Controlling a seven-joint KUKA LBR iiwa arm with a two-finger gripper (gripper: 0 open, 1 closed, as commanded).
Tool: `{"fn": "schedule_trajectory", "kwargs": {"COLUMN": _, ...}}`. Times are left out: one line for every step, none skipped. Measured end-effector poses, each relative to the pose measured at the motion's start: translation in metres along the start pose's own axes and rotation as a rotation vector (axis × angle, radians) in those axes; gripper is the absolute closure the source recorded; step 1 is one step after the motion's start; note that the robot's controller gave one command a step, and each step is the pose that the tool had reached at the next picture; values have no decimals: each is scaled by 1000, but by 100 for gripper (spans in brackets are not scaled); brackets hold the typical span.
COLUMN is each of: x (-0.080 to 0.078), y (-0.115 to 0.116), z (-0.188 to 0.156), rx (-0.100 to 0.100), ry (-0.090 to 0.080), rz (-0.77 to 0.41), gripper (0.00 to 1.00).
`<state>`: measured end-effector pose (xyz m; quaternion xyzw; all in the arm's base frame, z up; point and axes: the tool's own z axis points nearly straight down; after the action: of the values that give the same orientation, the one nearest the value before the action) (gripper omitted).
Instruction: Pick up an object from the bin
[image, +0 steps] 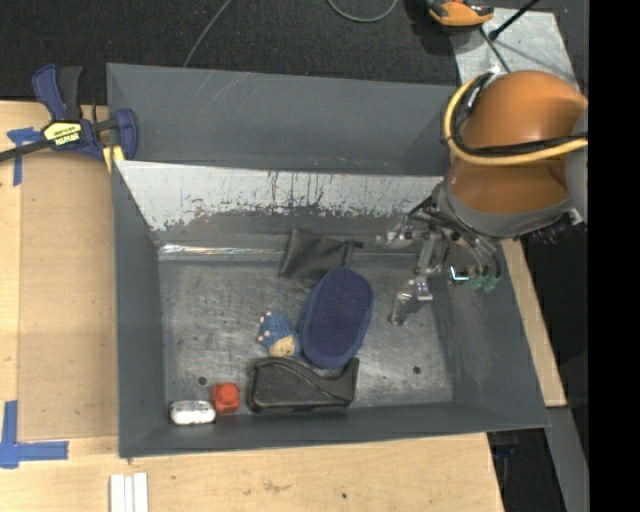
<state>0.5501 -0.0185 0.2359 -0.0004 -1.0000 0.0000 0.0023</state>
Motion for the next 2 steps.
{"fn": "schedule_trajectory", "kwargs": {"x": -14, "y": 12, "z": 157, "rx": 3, "ry": -32, "rz": -277, "gripper": 0}}
{"fn": "schedule_trajectory", "kwargs": {"x": -15, "y": 12, "z": 154, "rx": 3, "ry": -38, "rz": -278, "gripper": 100}}
